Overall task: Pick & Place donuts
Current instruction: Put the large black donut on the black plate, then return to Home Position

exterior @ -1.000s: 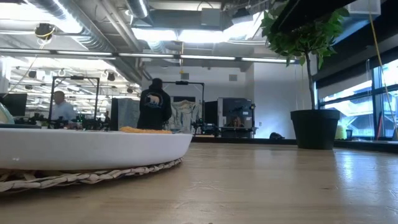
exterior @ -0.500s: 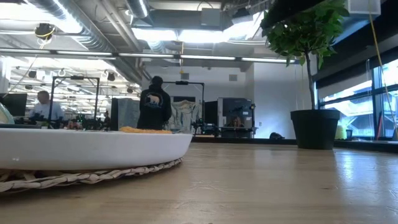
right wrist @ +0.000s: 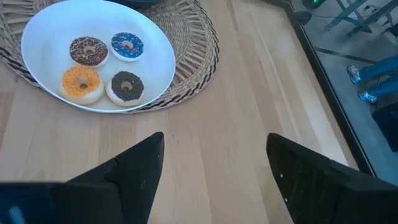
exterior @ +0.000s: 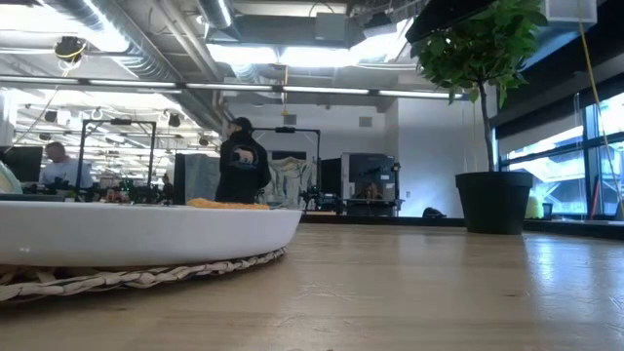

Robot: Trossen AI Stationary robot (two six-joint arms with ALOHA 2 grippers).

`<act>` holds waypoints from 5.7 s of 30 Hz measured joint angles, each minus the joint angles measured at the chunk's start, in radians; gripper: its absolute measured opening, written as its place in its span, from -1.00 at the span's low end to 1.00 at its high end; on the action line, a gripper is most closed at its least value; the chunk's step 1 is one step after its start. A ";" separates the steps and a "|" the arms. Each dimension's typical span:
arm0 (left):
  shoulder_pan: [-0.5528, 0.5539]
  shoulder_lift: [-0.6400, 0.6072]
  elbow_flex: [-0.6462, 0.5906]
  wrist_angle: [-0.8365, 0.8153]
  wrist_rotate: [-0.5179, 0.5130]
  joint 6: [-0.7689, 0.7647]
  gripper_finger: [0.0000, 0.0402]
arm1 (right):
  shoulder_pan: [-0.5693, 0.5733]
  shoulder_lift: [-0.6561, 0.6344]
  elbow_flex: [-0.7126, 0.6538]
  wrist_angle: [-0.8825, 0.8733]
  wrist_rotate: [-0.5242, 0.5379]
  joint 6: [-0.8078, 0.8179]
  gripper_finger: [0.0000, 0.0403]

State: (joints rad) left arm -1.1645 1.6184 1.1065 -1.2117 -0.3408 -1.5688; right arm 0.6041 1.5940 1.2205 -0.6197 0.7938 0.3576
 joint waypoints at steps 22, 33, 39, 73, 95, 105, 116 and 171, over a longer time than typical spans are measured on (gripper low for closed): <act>0.000 -0.065 0.001 -0.006 -0.060 0.011 -0.69 | 0.000 0.000 0.000 0.028 0.000 -0.029 0.41; 0.003 -0.041 0.002 -0.020 -0.032 0.088 -0.69 | 0.000 0.000 0.000 0.027 0.000 -0.028 0.41; 0.002 -0.004 0.001 -0.019 -0.007 0.125 -0.69 | 0.000 0.000 0.000 0.027 0.000 -0.028 0.41; 0.002 0.022 0.001 -0.021 -0.026 0.107 -0.24 | 0.000 0.000 0.000 0.026 -0.001 -0.027 0.41; 0.036 0.022 0.001 -0.100 -0.015 0.011 -0.20 | 0.000 0.001 0.000 0.024 -0.001 -0.027 0.41; 0.045 0.022 0.001 -0.074 0.103 -0.044 -0.06 | 0.000 0.001 0.000 0.023 -0.001 -0.029 0.41; 0.047 0.022 0.001 -0.129 0.015 -0.071 0.14 | 0.000 0.001 0.000 0.024 -0.001 -0.048 0.41; 1.208 -0.541 -0.516 1.312 0.300 1.505 0.14 | -0.124 -1.070 -0.889 0.437 -0.271 -0.089 0.41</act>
State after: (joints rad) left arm 0.0432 1.0774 0.5904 0.1004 -0.0412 -0.0636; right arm 0.4800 0.5243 0.3311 -0.1832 0.5227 0.2684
